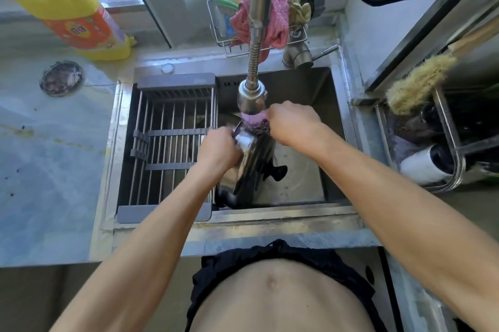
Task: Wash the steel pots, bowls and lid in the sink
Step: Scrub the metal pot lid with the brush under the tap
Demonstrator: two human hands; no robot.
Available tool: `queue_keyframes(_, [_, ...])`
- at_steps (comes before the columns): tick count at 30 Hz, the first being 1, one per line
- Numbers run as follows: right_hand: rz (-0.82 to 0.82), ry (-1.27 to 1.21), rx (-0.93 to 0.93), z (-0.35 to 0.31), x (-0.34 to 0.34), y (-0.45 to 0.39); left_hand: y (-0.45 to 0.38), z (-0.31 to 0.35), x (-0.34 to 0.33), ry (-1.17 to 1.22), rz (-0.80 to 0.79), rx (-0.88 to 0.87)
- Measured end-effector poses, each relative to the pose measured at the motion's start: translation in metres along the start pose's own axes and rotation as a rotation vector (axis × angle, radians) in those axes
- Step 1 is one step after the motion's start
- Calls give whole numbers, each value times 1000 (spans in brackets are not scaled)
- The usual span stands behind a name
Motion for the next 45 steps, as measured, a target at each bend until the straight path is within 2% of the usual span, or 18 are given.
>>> queue_keyframes(3, [-49, -34, -97, 15, -1, -3, 7, -2, -7, -157, -94, -24])
queue_keyframes(5, [-58, -46, -63, 10, -1, 1, 1, 7, -4, -213, -72, -31])
queue_keyframes(8, [-76, -47, 21, -7, -1, 10, -10, 19, -2, -151, 17, -15])
queue_keyframes(10, [-73, -47, -11, -4, -2, 3, -8, 14, -4, -133, 23, 2])
queue_keyframes(14, [-67, -104, -82, 4, -1, 0, 9, -3, -16, -163, -116, 15])
queue_keyframes(16, [-56, -92, -38, -4, -1, 7, 4, -8, -20, -21, -109, 64])
queue_keyframes(19, [-44, -43, 18, -13, -5, 19, 0, -4, -29, 315, 38, 137])
queue_keyframes(24, [1, -94, -46, 18, -5, 24, 13, 0, -41, 485, 171, 104])
queue_keyframes(28, [2, -98, -28, 19, -4, 19, 9, -23, -47, 626, 150, 98])
queue_keyframes(32, [-26, -56, 33, -2, 0, 11, 4, -46, -45, 680, 56, 156])
queue_keyframes(34, [-21, -3, 61, -10, 2, 1, 0, -54, -42, 650, -47, 158])
queue_keyframes(36, [-4, -1, 56, -10, 6, -10, -5, -55, -32, 491, -116, 137])
queue_keyframes(38, [-7, 2, 59, -8, 5, -17, -12, -43, -18, 357, -111, 75])
queue_keyframes(42, [-60, 21, 97, -8, 0, -16, -25, -19, -7, 323, -31, 6])
queue_keyframes(45, [-92, -5, 58, 6, -2, -21, -28, -19, -16, 279, -93, 1])
Point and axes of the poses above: each hand's wrist, its own y-axis away from the middle knuckle, its own x-axis out of the back of the hand, z = x × y, the point moved 8 cm from there along -y, towards the middle knuckle, and after that the axes turned 3 degrees about -z, right-handed, at the moved point
